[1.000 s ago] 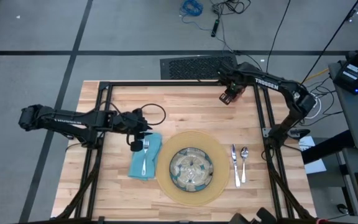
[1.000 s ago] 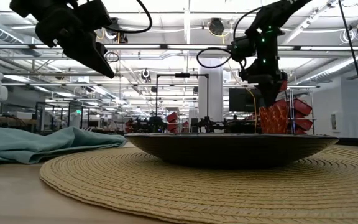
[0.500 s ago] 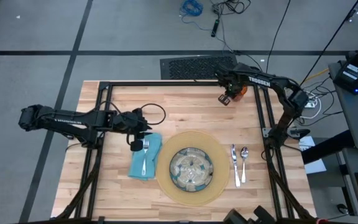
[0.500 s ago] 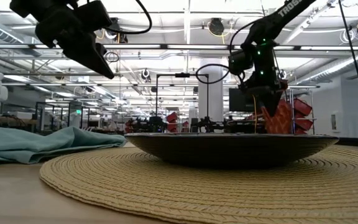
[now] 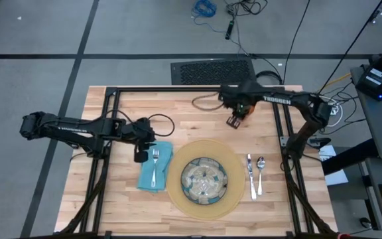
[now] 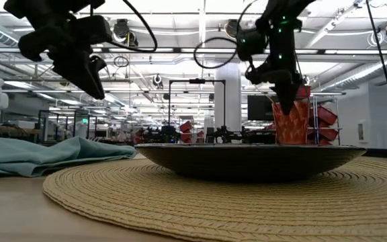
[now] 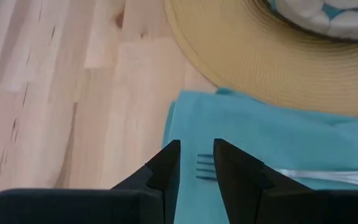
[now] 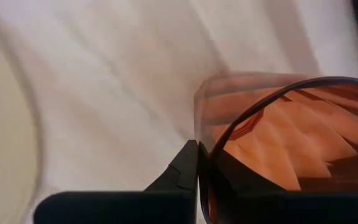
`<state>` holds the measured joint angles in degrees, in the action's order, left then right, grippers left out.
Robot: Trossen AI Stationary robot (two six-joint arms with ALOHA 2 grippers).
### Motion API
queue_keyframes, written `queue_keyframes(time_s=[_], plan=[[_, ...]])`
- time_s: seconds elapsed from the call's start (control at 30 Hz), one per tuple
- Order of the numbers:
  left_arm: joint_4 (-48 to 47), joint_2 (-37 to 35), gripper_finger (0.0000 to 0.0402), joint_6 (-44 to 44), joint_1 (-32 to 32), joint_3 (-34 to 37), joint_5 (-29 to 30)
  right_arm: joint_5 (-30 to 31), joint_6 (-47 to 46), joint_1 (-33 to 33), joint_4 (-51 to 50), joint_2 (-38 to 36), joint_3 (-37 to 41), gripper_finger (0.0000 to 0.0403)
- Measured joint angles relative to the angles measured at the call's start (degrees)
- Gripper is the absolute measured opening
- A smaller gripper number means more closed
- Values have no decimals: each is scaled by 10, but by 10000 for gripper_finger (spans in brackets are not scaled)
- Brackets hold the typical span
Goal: Set table place
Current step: Put the brown cup to the top right of the brown mat
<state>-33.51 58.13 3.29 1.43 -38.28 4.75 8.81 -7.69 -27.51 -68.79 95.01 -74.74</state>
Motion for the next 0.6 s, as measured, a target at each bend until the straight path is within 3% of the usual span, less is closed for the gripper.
queue_keyframes(time_s=[0.23, 0.6], plan=[[-11, 0, 83, 0, 0, 0, -1, -20, -51, 94, -1, -4, 0, 1], [-19, 0, 83, -17, -1, 0, -48, -47, -116, 162, 9, -3, 0, 0]])
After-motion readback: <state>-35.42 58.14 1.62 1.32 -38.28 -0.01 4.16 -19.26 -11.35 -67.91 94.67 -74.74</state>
